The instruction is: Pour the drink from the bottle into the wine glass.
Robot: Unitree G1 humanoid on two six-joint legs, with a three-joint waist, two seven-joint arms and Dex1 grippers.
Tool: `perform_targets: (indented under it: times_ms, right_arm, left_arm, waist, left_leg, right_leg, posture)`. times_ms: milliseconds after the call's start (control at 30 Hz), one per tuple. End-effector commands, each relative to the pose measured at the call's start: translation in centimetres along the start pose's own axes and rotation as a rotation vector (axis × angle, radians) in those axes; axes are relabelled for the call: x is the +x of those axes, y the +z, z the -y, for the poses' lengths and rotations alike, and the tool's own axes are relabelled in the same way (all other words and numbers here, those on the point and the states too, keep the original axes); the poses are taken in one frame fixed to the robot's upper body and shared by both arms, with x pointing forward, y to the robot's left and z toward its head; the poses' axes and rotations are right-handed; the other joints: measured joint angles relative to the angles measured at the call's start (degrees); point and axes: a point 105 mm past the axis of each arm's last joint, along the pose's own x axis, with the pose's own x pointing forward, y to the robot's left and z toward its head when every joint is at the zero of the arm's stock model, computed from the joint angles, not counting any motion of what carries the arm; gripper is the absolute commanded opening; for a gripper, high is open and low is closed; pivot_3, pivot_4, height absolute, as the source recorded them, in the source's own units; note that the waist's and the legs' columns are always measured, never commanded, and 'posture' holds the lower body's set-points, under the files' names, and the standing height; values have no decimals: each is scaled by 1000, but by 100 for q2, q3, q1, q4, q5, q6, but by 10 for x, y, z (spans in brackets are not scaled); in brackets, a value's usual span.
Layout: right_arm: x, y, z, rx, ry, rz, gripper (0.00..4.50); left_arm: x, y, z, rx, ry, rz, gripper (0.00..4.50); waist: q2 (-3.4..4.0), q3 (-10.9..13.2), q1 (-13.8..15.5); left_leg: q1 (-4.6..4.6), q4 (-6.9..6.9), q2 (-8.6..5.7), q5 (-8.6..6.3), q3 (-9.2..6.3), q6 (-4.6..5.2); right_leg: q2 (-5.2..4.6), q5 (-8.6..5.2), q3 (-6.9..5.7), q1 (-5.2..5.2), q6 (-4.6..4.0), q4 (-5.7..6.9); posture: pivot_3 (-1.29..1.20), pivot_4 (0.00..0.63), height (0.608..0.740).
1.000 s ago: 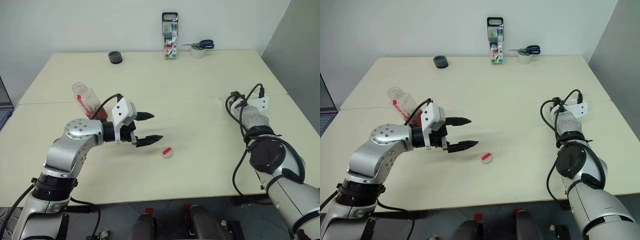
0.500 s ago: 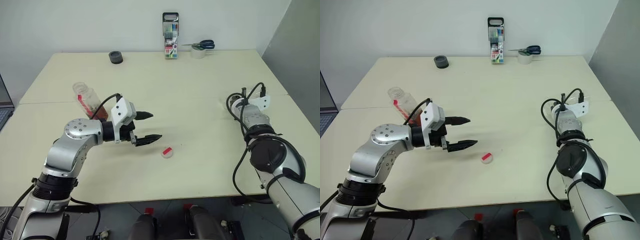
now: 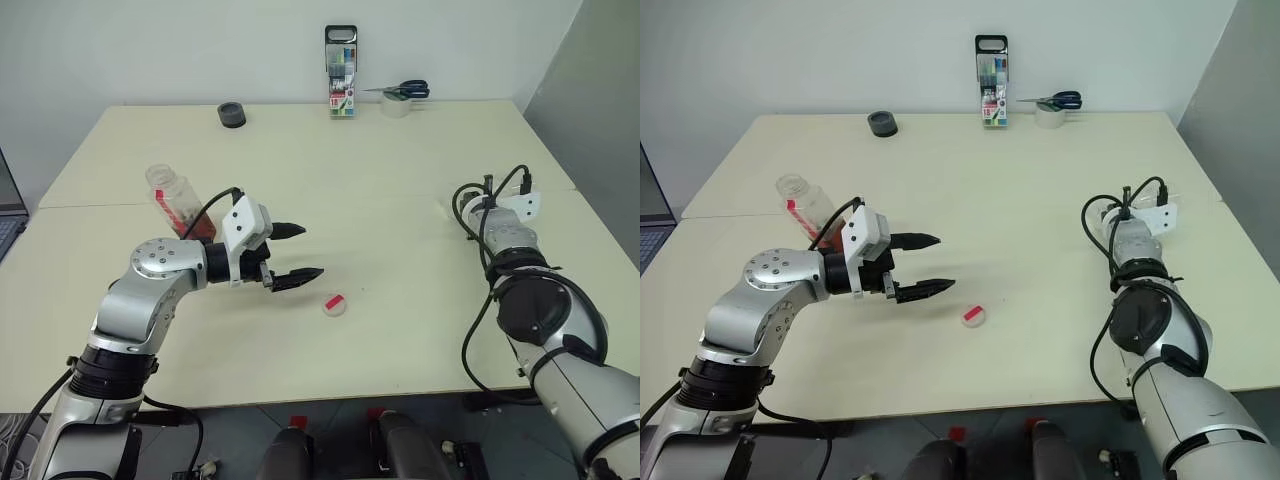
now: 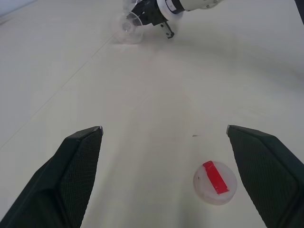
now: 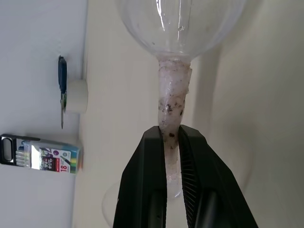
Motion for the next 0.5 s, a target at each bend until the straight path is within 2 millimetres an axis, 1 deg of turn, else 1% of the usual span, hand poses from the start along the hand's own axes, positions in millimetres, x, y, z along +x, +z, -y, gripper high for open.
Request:
perform_targets:
  times_ms: [33,233,333,500]
  right_arm:
    - [-2,15,1,66,-42,80,135]
    - [-8,8,7,115,-102,123,134]
    - [-14,4,4,120,-119,137,132]
    - [-24,3,-1,115,-140,160,131]
  left_arm:
    - [-2,7,0,33,13,22,4500]
    - [-2,7,2,28,14,24,4500]
    - [-1,7,2,31,11,25,4500]
    - [-1,8,2,35,11,27,4500]
  waist:
    - [0,0,9]
    - [0,0,21]
    - [1,0,22]
    - [1,-1,20]
  left_leg:
    - [0,0,0,0,-1,0]
    - [-1,1,-1,1,-7,-2]
    - [-1,1,0,2,-8,-3]
    - [0,1,0,9,-7,-16]
  right_leg:
    - [0,0,0,0,0,0]
    - [-3,0,-1,0,0,1]
    - [-2,0,-2,-1,0,2]
    - [-2,0,-2,-2,0,3]
  posture:
    - [0,150,740]
    - [0,150,740]
    - [0,150,740]
    - [0,150,740]
